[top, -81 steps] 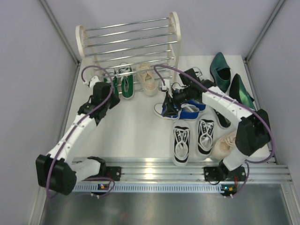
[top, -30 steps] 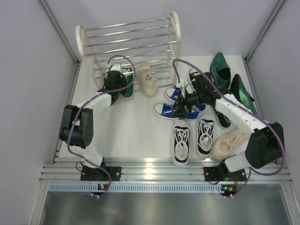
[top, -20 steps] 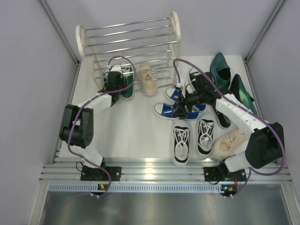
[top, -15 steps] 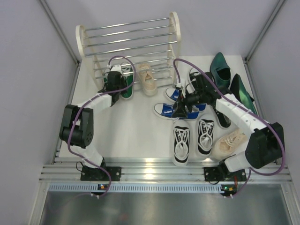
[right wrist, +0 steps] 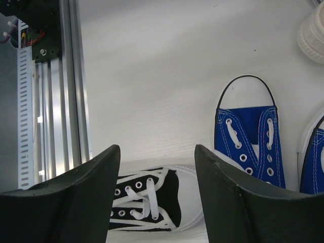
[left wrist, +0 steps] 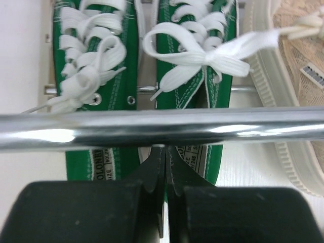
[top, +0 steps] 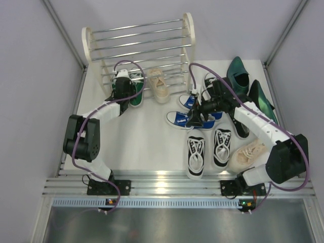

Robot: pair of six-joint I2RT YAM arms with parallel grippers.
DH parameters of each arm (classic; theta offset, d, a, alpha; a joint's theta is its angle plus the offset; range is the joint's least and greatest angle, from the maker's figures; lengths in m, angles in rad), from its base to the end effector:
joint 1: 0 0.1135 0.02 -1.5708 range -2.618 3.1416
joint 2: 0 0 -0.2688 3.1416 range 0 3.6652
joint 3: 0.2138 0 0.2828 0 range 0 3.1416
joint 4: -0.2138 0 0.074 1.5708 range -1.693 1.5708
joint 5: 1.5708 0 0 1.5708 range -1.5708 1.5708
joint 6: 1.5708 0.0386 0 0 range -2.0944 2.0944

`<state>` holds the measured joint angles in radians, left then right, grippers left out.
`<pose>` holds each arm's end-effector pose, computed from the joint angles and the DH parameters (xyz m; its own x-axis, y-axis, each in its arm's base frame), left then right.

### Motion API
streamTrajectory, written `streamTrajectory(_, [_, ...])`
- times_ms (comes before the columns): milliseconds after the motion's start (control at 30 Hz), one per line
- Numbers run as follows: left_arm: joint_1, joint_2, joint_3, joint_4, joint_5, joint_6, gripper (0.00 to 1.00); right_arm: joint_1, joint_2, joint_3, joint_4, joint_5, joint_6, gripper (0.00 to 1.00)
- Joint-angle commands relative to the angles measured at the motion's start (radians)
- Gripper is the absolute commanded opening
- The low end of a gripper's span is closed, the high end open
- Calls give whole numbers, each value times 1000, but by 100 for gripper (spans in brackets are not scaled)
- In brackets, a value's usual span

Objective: Place and organize the shoes onto the shoe shelf
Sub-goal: Adjust the shoe at the shoe shelf.

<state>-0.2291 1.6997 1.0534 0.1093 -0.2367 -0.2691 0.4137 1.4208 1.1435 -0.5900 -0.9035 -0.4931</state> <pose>0.3986 -0.0836 0.2045 -0.4868 -0.1519 -0.8602 -0.1088 0.9876 -0.1128 0.2857 0.1586 0.2867 -0.2771 -0.4416 -0.8534 -0.9595 0.1741 0.2214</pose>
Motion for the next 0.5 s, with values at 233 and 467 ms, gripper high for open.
streamTrajectory(233, [5,-87,-75,118,-190,-157,0,-23,-46,-5,35,-25,-7,61])
streamTrajectory(467, [5,-94,-105,135,-230,-252,0,-24,-48,-10,25,-21,-13,61])
